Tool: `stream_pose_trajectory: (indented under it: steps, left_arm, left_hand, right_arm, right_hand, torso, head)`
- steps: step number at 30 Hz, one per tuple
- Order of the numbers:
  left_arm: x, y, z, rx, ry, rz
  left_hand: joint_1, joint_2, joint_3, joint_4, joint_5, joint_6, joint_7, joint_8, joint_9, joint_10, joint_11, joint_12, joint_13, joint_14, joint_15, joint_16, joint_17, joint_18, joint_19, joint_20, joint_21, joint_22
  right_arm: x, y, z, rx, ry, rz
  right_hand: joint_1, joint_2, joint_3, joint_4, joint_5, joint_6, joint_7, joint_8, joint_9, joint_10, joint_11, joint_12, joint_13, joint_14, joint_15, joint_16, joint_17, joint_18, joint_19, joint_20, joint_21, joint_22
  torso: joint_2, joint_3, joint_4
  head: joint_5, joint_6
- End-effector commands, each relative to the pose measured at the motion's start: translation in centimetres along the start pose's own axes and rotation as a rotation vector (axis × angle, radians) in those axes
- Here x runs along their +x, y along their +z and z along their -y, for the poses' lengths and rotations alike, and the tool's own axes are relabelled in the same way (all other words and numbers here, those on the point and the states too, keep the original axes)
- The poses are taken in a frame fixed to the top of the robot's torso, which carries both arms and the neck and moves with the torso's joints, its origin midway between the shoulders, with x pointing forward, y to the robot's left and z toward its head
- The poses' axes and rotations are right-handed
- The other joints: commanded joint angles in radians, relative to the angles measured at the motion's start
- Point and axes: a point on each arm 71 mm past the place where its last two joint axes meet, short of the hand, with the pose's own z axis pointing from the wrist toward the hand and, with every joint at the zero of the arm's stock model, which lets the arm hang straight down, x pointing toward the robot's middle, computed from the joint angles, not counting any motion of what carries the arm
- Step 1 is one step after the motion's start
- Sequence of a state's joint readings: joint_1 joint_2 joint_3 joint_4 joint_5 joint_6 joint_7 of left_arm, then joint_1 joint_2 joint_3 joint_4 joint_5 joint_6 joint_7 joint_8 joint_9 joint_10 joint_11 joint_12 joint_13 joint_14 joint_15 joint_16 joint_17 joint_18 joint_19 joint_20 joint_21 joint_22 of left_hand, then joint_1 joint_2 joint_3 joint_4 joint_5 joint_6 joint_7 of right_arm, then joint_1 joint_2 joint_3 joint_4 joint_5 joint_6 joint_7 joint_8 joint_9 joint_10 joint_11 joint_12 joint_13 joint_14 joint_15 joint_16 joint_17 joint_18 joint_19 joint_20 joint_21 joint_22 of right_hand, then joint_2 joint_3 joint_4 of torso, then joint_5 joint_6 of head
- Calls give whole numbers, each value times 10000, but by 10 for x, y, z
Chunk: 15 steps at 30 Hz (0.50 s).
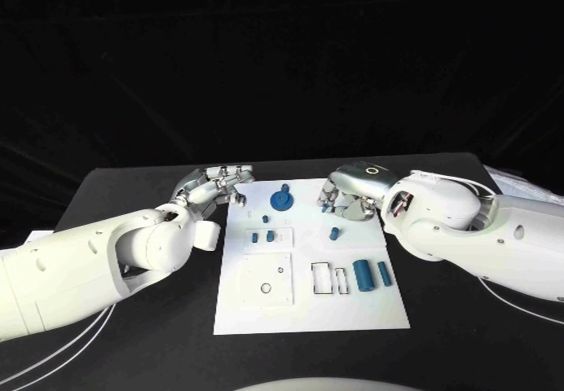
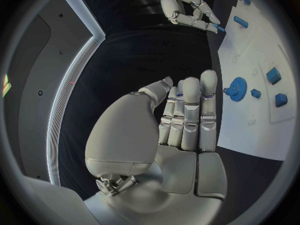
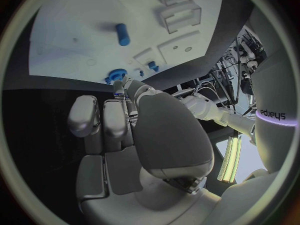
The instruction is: Assemble the parts on the task board
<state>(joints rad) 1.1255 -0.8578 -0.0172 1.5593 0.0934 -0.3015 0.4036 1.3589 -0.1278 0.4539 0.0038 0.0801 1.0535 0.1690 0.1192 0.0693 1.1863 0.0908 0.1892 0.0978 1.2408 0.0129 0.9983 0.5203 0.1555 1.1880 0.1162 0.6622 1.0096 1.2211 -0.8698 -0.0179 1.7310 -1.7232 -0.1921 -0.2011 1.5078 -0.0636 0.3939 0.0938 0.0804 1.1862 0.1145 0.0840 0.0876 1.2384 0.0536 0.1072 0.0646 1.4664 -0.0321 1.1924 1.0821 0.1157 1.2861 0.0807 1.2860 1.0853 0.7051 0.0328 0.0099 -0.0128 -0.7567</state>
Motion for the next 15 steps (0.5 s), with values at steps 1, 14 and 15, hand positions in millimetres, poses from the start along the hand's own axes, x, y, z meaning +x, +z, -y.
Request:
stream_pose_trajectory:
  steps: [1,14,15]
  left_arm:
    - [4,0,0,0,-142,-244]
    - [8,0,0,-32,-186,-356]
    - [9,0,-1,-36,-190,-367]
  left_hand:
    - [23,47,-84,2,15,-52,2,36,-12,-85,3,29,16,-24,-38,-45,-9,205,-6,-42,-54,-8]
    - [23,47,-84,2,15,-52,2,36,-12,-85,3,29,16,-24,-38,-45,-9,205,-6,-42,-54,-8]
    - [23,47,-84,2,15,-52,2,36,-12,-85,3,29,16,-24,-38,-45,-9,205,-6,-42,-54,-8]
  right_arm:
    - [6,2,-16,-407,478,-134]
    - [55,16,-61,-1578,1021,-1389]
    - [58,17,-63,-1605,1024,-1476]
  right_hand:
    - [-88,9,42,5,-68,30,52,8,-2,40,31,-25,2,326,85,40,10,-125,68,15,54,9]
    - [-132,-38,106,-67,-81,-3,82,-25,-2,2,54,-90,-3,319,102,35,-17,-116,40,30,40,-23]
    - [-133,-40,107,-69,-80,-4,83,-26,-2,1,55,-91,-3,319,103,36,-17,-116,40,30,39,-24]
  torso:
    - [0,-13,9]
    - [23,-16,11]
    - [25,-18,17]
  head:
    - [117,-54]
    - [439,-238]
    - [457,-252]
